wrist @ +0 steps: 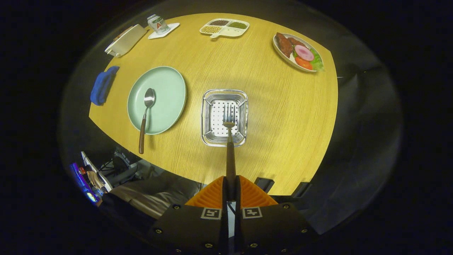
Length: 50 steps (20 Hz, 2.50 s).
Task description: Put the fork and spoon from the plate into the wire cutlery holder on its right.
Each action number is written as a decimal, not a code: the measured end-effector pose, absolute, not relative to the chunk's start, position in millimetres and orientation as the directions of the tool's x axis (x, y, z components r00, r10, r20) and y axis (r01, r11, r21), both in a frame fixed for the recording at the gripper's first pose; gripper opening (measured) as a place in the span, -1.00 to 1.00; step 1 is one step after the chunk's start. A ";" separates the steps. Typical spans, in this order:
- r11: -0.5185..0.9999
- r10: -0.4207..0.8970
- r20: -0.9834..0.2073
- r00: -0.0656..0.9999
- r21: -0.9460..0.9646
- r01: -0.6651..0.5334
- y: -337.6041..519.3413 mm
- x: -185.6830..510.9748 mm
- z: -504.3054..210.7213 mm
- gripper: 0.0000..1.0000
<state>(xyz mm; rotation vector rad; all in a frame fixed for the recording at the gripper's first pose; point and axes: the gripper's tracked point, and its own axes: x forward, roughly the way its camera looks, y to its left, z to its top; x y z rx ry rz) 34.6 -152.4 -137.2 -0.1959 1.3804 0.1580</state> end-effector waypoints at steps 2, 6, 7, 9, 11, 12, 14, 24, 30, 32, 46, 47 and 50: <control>0.976 -0.004 -0.980 0.199 -0.047 -0.215 -153.2 42.5 -132.9 -0.77; 0.979 -0.001 -0.962 0.275 -0.058 -0.197 -157.1 54.6 -117.2 -0.66; 0.980 -0.001 -0.953 0.304 -0.062 -0.190 -157.2 55.7 -111.1 -0.30; 0.985 0.017 -0.926 0.376 -0.049 -0.167 -152.3 55.4 -95.4 -0.09; 0.987 0.099 -0.901 0.421 0.035 -0.157 -128.5 42.5 -82.1 -0.10; 0.984 0.148 -0.889 0.434 0.088 -0.156 -113.9 34.8 -77.1 -0.10; 0.973 0.220 -0.872 0.438 0.160 -0.169 -90.2 20.4 -73.1 -0.10; 0.919 0.342 -0.889 0.303 0.250 -0.304 14.2 -4.4 -127.7 -0.10; 0.914 0.352 -0.903 0.245 0.275 -0.300 52.7 11.8 -173.1 -0.10; 0.916 0.340 -0.915 0.219 0.269 -0.297 59.7 13.6 -186.1 -0.10; 0.920 0.292 -0.942 0.164 0.230 -0.317 85.6 20.2 -235.3 -0.10; 0.922 0.286 -0.942 0.174 0.220 -0.319 84.6 22.2 -237.3 -0.10; 0.921 0.313 -0.930 0.191 0.248 -0.301 88.9 26.5 -229.4 -0.10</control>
